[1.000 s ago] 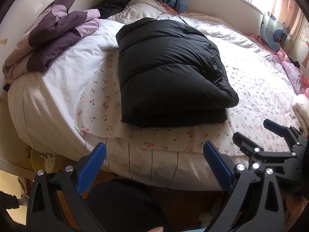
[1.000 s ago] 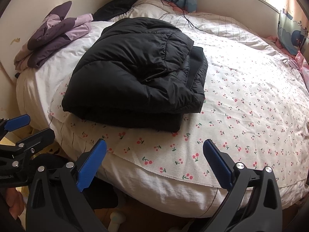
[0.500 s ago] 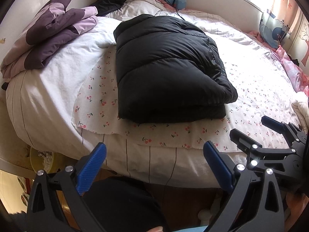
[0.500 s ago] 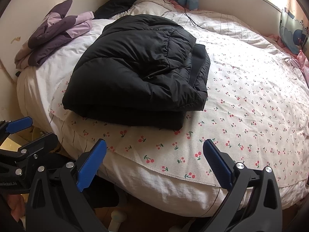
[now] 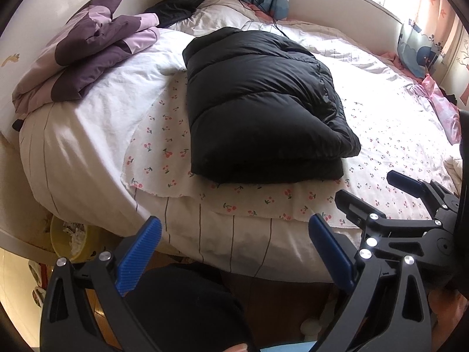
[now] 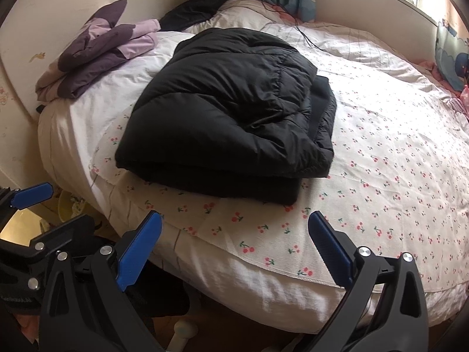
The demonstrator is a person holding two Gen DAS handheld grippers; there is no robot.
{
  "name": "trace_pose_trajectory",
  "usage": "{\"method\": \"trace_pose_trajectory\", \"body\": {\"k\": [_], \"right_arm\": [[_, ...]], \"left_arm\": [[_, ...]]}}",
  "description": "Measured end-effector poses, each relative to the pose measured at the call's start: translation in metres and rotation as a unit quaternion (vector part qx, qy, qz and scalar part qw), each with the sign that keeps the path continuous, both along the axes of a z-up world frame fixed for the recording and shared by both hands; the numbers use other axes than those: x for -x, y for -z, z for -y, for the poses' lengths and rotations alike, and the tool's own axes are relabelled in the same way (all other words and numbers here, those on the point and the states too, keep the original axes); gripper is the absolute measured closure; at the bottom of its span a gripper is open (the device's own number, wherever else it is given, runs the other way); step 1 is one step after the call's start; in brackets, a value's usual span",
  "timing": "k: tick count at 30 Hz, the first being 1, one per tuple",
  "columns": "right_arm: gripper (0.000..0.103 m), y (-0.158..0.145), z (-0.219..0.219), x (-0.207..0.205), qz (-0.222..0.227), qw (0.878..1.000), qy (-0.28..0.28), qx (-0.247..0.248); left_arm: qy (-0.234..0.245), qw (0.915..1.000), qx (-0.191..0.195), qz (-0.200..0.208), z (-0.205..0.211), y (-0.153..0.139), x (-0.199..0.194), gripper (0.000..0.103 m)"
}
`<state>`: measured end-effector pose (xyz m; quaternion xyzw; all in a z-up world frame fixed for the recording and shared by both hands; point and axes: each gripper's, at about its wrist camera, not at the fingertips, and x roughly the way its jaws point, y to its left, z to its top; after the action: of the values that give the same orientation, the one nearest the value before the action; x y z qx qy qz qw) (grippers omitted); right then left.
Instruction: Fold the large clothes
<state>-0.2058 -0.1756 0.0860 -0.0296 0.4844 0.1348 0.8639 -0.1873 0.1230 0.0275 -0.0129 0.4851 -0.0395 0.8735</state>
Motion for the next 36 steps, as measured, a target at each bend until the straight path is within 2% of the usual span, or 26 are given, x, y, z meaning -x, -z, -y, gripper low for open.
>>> {"method": "trace_pose_trajectory", "body": {"k": [4,15,27,36], "right_arm": [[0.006,-0.004,0.002,0.003,0.004,1.0,-0.001,-0.007],[0.006,-0.011,0.028,0.009,0.01,1.0,0.024,-0.018],[0.006,-0.015,0.029,0.014,0.015,0.999,0.026,-0.02],[0.006,-0.021,0.033,0.016,0.025,0.999,0.036,-0.009]], "left_arm": [[-0.005,1.0,-0.002,0.001,0.001,-0.003,0.003,0.007],[0.017,0.9998,-0.009,0.007,0.025,-0.012,0.011,0.007],[0.026,0.9994,-0.011,0.021,0.028,-0.017,0.016,0.007],[0.032,0.9992,0.0,0.026,0.035,-0.016,0.016,0.007]]}}
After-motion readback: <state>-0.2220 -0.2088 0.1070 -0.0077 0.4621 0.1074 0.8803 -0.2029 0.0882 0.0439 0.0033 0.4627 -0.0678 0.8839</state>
